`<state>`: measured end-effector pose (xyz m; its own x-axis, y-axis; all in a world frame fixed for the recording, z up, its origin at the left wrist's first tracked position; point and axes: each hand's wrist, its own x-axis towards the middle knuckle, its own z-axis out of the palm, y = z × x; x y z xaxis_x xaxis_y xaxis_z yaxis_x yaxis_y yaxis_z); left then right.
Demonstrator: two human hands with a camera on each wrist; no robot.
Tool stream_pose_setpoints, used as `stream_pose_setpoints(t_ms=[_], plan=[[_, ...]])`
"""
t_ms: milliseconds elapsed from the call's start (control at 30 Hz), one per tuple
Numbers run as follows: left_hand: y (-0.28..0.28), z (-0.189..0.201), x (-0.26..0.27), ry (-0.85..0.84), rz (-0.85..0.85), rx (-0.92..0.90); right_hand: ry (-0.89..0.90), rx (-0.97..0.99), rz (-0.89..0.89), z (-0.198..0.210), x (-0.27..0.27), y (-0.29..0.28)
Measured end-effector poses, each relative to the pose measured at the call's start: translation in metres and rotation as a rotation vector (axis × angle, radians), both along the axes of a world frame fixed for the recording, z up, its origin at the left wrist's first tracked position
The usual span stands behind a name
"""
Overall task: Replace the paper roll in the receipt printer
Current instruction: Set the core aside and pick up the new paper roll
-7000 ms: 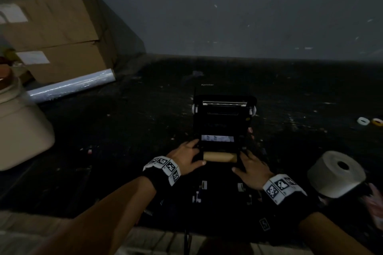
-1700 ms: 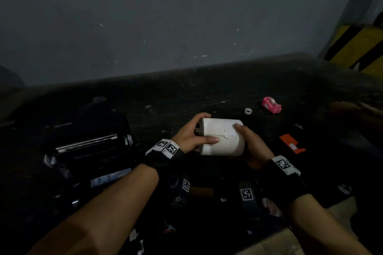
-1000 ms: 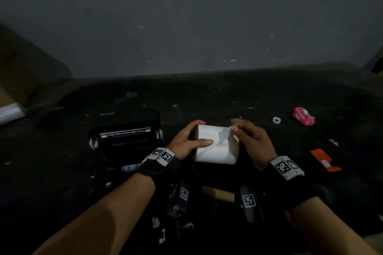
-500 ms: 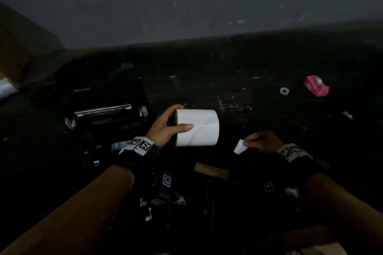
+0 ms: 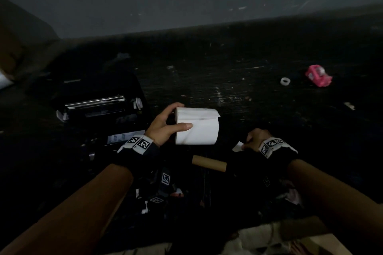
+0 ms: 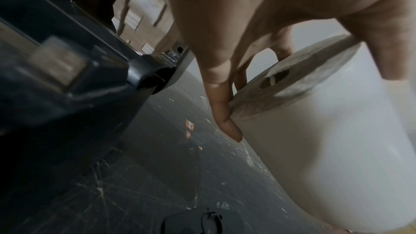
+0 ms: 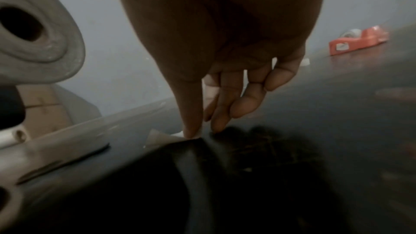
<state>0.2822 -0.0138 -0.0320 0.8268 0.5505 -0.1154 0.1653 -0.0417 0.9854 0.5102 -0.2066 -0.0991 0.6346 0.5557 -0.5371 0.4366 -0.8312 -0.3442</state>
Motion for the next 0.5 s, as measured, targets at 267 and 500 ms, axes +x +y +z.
stream_pose_setpoints(t_ms=[267, 500], plan=[[-0.001, 0.007, 0.000, -0.070, -0.019, 0.024, -0.014, 0.178, -0.058, 0.037, -0.020, -0.030], [0.001, 0.016, 0.001, -0.098, -0.054, 0.053, -0.089, 0.060, -0.065, 0.023, -0.068, -0.091]])
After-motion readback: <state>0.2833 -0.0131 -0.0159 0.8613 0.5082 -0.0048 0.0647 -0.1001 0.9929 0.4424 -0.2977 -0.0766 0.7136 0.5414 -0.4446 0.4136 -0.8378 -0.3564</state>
